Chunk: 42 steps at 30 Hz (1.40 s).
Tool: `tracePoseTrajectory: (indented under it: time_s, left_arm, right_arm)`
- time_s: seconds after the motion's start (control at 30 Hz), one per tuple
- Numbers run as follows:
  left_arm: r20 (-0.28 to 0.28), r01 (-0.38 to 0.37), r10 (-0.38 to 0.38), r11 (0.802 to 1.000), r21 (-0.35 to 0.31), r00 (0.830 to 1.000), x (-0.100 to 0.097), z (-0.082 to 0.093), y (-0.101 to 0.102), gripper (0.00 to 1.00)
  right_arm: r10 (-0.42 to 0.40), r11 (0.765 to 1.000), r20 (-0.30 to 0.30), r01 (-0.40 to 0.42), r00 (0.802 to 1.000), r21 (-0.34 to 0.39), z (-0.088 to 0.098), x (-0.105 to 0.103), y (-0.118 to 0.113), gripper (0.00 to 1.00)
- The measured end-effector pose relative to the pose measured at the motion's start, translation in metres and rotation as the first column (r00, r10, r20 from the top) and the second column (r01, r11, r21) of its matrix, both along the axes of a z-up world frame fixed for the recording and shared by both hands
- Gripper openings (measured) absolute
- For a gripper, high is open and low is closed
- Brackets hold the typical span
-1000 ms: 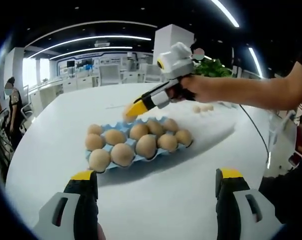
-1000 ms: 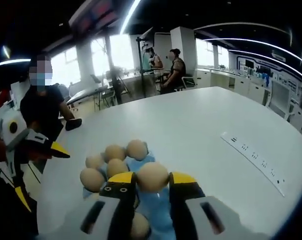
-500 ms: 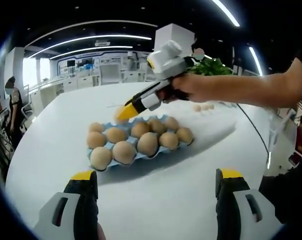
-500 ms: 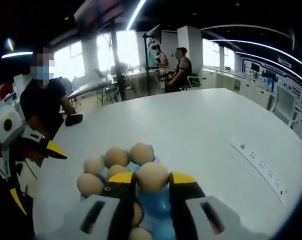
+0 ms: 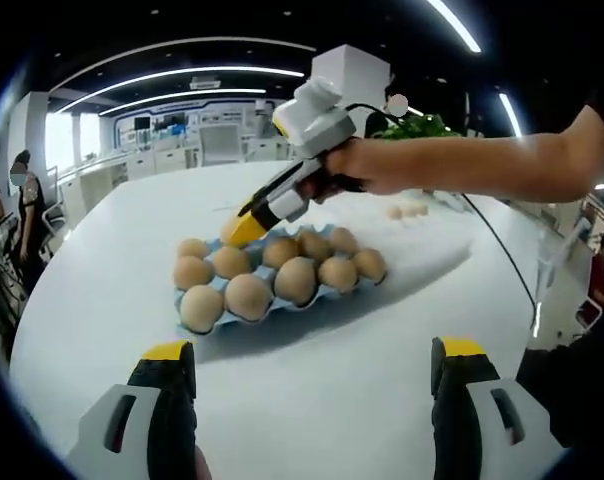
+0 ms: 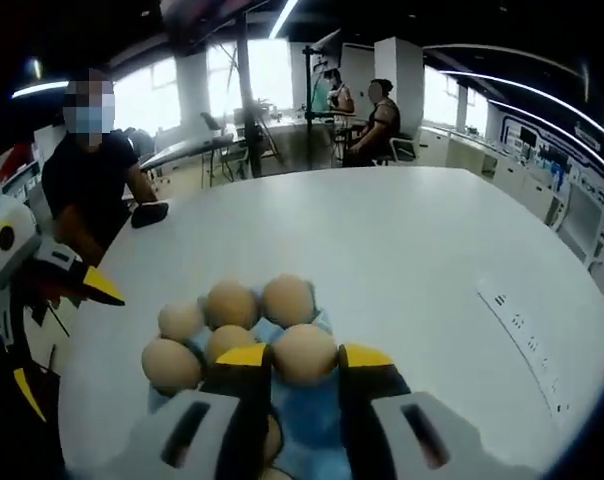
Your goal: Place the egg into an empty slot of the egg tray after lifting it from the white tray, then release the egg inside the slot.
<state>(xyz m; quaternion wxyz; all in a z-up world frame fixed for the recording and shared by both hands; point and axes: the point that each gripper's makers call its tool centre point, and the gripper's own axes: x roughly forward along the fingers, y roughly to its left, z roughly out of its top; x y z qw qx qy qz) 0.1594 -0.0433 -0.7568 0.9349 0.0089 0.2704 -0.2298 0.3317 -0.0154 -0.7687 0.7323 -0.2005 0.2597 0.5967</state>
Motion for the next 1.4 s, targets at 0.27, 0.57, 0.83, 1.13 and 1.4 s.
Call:
tracePoseTrajectory:
  time_s: [0.27, 0.57, 0.83, 1.13, 1.4]
  left_arm:
    - [-0.010, 0.012, -0.012, 1.000, 0.000, 1.000, -0.001, -0.002, -0.001, 1.00]
    - [-0.012, 0.019, -0.019, 1.000, 0.004, 1.000, -0.001, -0.002, 0.001, 1.00]
    - [-0.013, 0.027, -0.027, 1.000, 0.004, 1.000, 0.000, -0.003, -0.001, 1.00]
    - [-0.009, 0.028, -0.028, 1.000, 0.004, 1.000, -0.001, -0.002, -0.002, 1.00]
    - [-0.003, 0.025, -0.025, 1.000, 0.001, 1.000, -0.003, 0.001, -0.005, 1.00]
  right_arm:
    - [0.010, 1.000, -0.008, -0.010, 1.000, -0.006, -0.007, 0.007, 0.000, 0.27]
    - [0.033, 0.999, -0.003, -0.033, 0.999, -0.032, -0.014, 0.008, 0.002, 0.27]
    - [0.053, 0.998, 0.013, -0.052, 0.999, -0.045, -0.015, 0.008, 0.002, 0.27]
    - [0.044, 0.998, 0.027, -0.043, 0.999, -0.046, -0.011, 0.009, -0.003, 0.31]
    - [0.031, 1.000, 0.028, -0.031, 0.999, -0.003, 0.001, 0.003, -0.018, 0.30]
